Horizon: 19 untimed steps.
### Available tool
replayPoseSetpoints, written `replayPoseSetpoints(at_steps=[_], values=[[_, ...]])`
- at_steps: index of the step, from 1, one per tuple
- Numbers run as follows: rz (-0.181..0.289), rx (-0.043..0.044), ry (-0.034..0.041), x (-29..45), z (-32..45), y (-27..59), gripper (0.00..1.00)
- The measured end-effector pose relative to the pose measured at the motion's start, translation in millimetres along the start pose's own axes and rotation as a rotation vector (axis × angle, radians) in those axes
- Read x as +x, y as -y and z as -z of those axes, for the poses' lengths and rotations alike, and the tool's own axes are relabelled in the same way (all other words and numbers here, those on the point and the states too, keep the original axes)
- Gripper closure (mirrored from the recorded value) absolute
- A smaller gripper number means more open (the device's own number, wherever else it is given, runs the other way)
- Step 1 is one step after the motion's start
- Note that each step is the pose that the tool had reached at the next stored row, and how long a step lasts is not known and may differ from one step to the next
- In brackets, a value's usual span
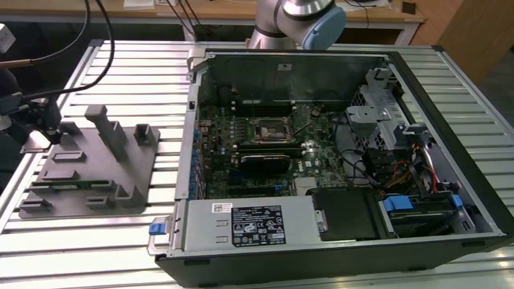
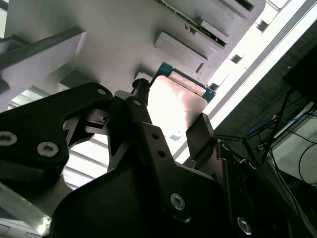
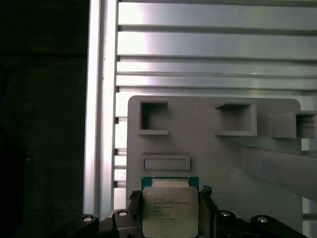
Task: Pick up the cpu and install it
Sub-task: 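Pick up the cpu and move it towards the insertion slot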
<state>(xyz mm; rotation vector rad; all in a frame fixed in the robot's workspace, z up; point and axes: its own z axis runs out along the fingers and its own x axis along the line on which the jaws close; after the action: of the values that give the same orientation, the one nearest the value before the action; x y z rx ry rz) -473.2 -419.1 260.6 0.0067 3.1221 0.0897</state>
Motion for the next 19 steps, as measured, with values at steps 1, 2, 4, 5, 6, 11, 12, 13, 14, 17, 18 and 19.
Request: replayPoseSetpoints(at_steps=[1, 2, 4, 5, 6, 11, 12, 13, 14, 17, 18, 19], values=[[0.0, 0.0, 0.0, -0.1, 3.1, -0.2, 0.45], [0.0, 0.0, 0.0, -0.1, 5.9, -0.3, 0.45], [0.0, 0.0, 0.0001, -0.2, 11.7, -0.7, 0.45], [0.0, -0.0001, 0.0001, -0.3, 14.5, -0.9, 0.45], [0.0, -0.0001, 0.0, -0.3, 17.5, -1.0, 0.45], [0.0, -0.0006, 0.0, -0.6, 32.6, -1.9, 0.45], [0.0, -0.0008, 0.0001, -0.7, 35.3, -2.0, 0.45], [0.0, -0.0009, 0.0001, -0.7, 38.4, -2.2, 0.45], [0.0, -0.001, 0.0, -0.8, 41.4, -2.4, 0.45], [0.0, -0.0016, 0.0001, -0.9, 50.4, -2.9, 0.45], [0.0, -0.0018, 0.0, -1.0, 53.4, -3.1, 0.45], [0.0, -0.002, 0.0, -1.0, 56.2, -3.2, 0.45]])
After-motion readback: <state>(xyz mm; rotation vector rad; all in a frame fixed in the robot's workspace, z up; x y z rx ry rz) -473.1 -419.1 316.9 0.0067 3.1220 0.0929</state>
